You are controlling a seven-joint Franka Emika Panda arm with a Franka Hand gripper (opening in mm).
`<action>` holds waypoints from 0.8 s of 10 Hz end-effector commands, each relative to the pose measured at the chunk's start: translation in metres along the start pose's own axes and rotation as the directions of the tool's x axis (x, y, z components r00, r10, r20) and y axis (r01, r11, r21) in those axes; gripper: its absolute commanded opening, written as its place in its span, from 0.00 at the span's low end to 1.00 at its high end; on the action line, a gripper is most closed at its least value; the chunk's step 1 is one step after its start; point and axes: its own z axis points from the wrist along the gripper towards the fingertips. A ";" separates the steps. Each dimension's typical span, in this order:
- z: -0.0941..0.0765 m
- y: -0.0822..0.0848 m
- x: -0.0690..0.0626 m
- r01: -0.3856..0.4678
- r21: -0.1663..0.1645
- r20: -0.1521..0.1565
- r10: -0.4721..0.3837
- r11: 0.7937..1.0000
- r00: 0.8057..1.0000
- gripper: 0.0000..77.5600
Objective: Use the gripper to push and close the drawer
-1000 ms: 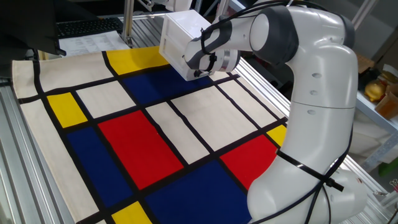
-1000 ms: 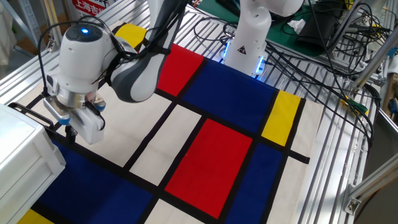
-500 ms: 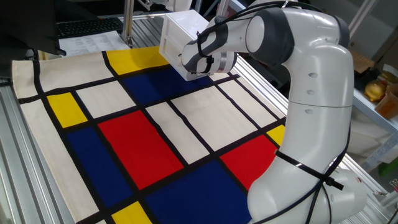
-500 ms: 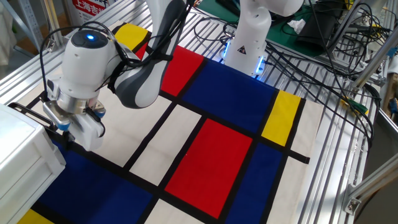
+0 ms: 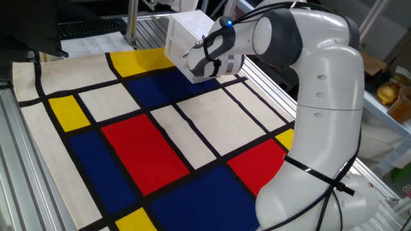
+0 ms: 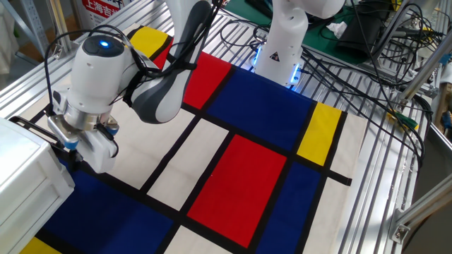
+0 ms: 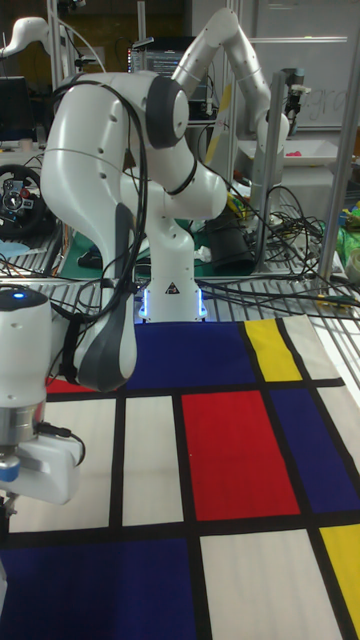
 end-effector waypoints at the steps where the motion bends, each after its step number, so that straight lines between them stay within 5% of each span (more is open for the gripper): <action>1: 0.000 0.000 -0.011 0.003 0.008 0.020 -0.003 1.000 1.000 0.00; 8: 0.007 -0.003 -0.029 0.016 0.008 0.026 -0.017 1.000 1.000 0.00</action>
